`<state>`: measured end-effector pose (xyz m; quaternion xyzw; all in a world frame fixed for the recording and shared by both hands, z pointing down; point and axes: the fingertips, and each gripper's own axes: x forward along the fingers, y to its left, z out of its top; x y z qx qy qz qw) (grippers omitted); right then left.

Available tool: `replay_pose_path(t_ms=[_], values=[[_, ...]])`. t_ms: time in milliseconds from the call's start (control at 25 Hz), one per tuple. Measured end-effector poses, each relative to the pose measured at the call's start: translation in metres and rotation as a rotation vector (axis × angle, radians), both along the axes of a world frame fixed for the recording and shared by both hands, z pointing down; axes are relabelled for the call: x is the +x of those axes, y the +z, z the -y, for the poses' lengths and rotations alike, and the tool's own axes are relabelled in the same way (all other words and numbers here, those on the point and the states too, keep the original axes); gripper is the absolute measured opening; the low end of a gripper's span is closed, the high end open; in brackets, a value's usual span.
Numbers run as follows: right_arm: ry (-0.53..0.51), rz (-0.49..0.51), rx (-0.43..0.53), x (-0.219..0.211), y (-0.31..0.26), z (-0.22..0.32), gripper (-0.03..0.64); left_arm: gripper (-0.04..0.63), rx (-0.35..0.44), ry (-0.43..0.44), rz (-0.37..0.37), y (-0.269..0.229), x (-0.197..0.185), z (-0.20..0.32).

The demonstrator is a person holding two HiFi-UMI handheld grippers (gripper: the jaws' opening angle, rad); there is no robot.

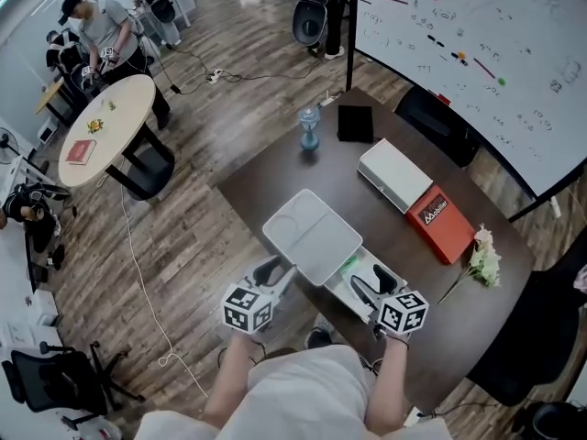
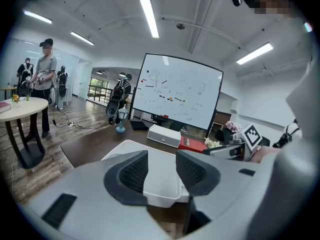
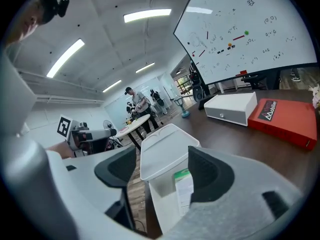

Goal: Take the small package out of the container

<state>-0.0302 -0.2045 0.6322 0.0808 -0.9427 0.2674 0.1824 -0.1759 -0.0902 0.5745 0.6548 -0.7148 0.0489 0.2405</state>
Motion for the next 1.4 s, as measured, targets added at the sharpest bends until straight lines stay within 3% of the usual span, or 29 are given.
replay_pose_path(t_ms=[400, 760, 960, 1400], values=[[-0.025, -0.132, 0.04, 0.008, 0.036, 0.015, 0.327, 0.166, -0.008, 0.01, -0.006, 0.018, -0.004, 0.019], [-0.059, -0.288, 0.125, 0.006, 0.057, 0.013, 0.327, 0.166, -0.014, 0.086, -0.033, 0.024, 0.002, 0.047], [-0.073, -0.422, 0.184, 0.01, 0.078, 0.007, 0.327, 0.166, -0.049, 0.161, -0.031, 0.026, 0.007, 0.05], [-0.095, -0.552, 0.206, -0.003, 0.105, -0.001, 0.327, 0.166, -0.083, 0.351, -0.053, 0.041, 0.007, 0.072]])
